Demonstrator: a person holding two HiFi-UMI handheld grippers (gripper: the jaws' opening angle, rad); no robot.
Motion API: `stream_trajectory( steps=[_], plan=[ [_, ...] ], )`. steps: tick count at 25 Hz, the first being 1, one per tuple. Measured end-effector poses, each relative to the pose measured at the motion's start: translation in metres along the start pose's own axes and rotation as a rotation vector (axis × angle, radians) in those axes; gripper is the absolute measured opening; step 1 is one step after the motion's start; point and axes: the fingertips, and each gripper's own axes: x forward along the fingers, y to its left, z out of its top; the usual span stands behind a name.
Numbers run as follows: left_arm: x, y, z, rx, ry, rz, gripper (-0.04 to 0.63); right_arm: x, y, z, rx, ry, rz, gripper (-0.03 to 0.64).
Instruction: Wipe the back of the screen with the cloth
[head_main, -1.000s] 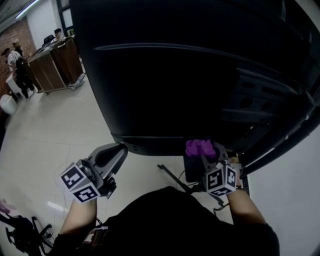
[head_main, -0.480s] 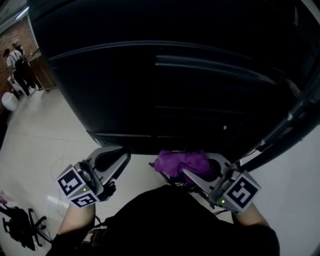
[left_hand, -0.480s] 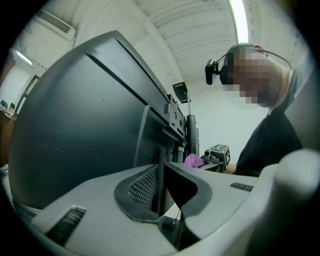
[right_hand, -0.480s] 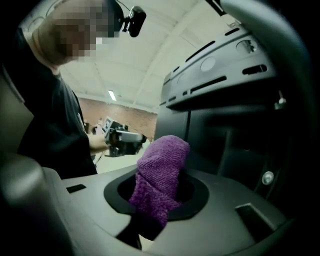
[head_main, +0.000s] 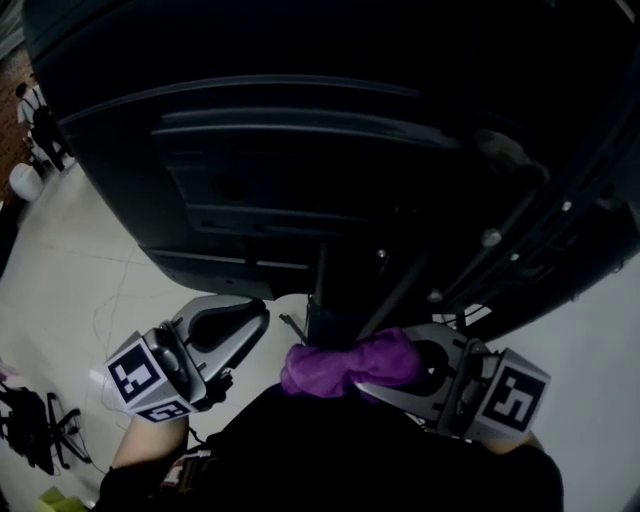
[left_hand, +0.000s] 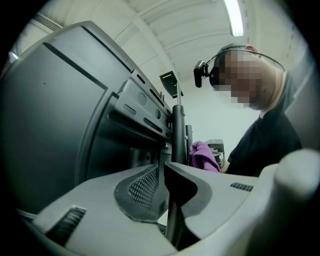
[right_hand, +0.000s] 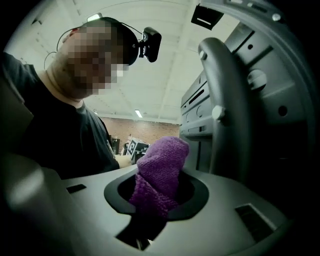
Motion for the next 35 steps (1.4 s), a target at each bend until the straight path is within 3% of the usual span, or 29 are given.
stream_trajectory(
  steps=[8,13,17,21,27,31,35],
  plan=[
    [0.019,-0.028,0.024,0.084,-0.022,-0.186,0.032,-0.046,-0.011,0.018,-0.052,-0.016,-0.175,0.107],
    [0.049,-0.061,0.037,0.123,-0.039,-0.233,0.032,-0.094,-0.013,0.031,-0.087,-0.041,-0.244,0.107],
    [0.087,-0.1,0.05,0.184,-0.067,-0.169,0.032,-0.158,-0.02,0.043,-0.112,-0.074,-0.24,0.107],
    [0.132,-0.145,0.073,0.197,-0.105,-0.102,0.032,-0.239,-0.028,0.064,-0.108,-0.103,-0.256,0.107],
    [0.2,-0.194,0.113,0.293,-0.117,-0.021,0.034,-0.348,-0.064,0.112,-0.23,-0.137,-0.293,0.107],
    [0.235,-0.213,0.149,0.364,-0.108,-0.005,0.034,-0.399,-0.092,0.154,-0.336,-0.146,-0.403,0.107],
    [0.258,-0.217,0.175,0.36,-0.108,-0.026,0.032,-0.418,-0.122,0.212,-0.492,-0.164,-0.533,0.107]
  ],
)
